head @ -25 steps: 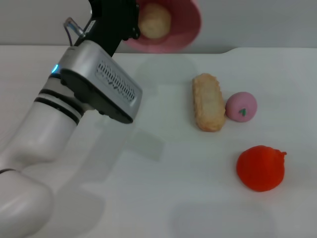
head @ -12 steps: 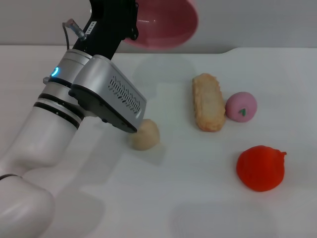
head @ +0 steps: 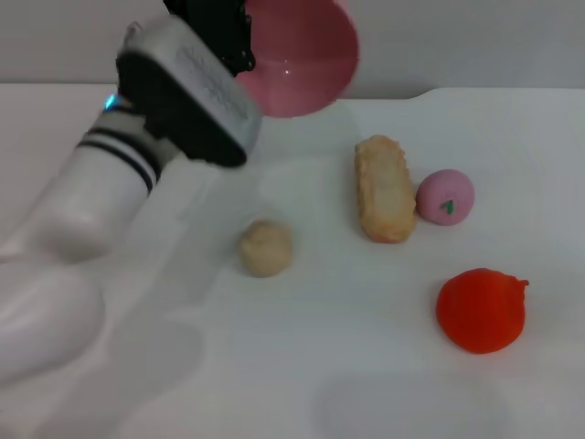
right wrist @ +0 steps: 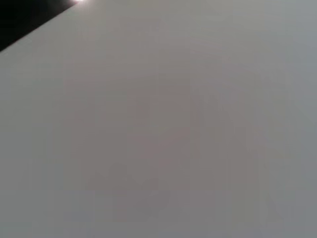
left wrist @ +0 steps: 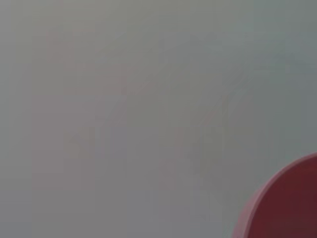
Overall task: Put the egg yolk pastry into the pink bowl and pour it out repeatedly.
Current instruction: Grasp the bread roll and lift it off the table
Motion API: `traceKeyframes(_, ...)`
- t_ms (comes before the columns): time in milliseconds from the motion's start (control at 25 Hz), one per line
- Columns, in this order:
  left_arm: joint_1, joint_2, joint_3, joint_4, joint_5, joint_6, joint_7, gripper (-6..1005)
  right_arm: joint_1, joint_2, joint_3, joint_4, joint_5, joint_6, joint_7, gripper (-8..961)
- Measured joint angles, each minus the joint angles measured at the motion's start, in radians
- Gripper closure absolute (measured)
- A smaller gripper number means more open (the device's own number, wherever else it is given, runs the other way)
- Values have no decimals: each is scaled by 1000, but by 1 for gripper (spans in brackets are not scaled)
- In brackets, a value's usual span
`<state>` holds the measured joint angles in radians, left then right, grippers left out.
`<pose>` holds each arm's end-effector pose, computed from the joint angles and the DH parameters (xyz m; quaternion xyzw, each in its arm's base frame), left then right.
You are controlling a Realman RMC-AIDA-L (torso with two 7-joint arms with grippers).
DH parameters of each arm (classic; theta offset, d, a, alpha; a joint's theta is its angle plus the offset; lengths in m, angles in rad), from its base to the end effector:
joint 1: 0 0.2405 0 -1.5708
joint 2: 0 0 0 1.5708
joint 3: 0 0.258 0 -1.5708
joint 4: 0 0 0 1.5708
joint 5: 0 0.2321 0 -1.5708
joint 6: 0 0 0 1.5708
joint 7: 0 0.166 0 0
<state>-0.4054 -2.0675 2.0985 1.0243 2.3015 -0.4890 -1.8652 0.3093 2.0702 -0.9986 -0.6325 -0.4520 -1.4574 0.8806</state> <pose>-0.1452 0.4237 -0.0661 -0.7680 0.1606 -0.0648 0.6166 0.2697 0.3637 0.1363 -0.5982 0.1017 0.5990 0.5224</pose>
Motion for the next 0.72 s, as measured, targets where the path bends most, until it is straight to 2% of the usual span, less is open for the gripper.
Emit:
traceKeyframes(80, -31, 1, -69, 15, -68, 149, -6, 958, -4, -2, 3, -55, -83, 1, 70, 292)
traceKeyframes(120, -45, 2, -106, 21, -101, 225, -7, 958, -8, -7, 12, -139, -189, 1, 166, 292)
traceKeyframes(160, -59, 2, -146, 25, -128, 287, -8, 958, -8, -7, 12, -139, -189, 1, 166, 292)
traceKeyframes(240, -92, 3, -255, 31, -178, 449, -8, 958, -11, -13, 17, -240, -316, 1, 285, 293)
traceKeyframes(320, -121, 3, -361, 29, -213, 587, -15, 958, -13, -20, 21, -369, -465, -1, 427, 293)
traceKeyframes(360, -148, 4, -442, 23, -226, 689, -31, 958, -10, -23, 21, -437, -539, -5, 499, 293)
traceKeyframes(440, -175, 6, -523, 16, -225, 790, -54, 957, 0, -26, 20, -585, -697, -10, 642, 294)
traceKeyframes(480, -188, 6, -562, 11, -223, 835, -63, 957, 20, -25, 15, -724, -863, -15, 789, 294)
traceKeyframes(520, -202, 8, -609, 5, -221, 881, -72, 957, 20, -25, 15, -724, -863, -15, 789, 294)
traceKeyframes(560, -202, 8, -609, 5, -221, 881, -72, 957, 33, -23, 12, -782, -937, -21, 855, 294)
traceKeyframes(600, -241, 11, -725, -20, -211, 988, -88, 957, 52, -22, 10, -839, -1022, -38, 924, 294)
traceKeyframes(680, -266, 13, -799, -35, -194, 1046, -99, 957, 104, -20, -2, -920, -1181, -93, 1056, 295)
traceKeyframes(720, -266, 13, -799, -35, -194, 1046, -99, 957, 167, -21, -30, -957, -1312, -151, 1159, 295)
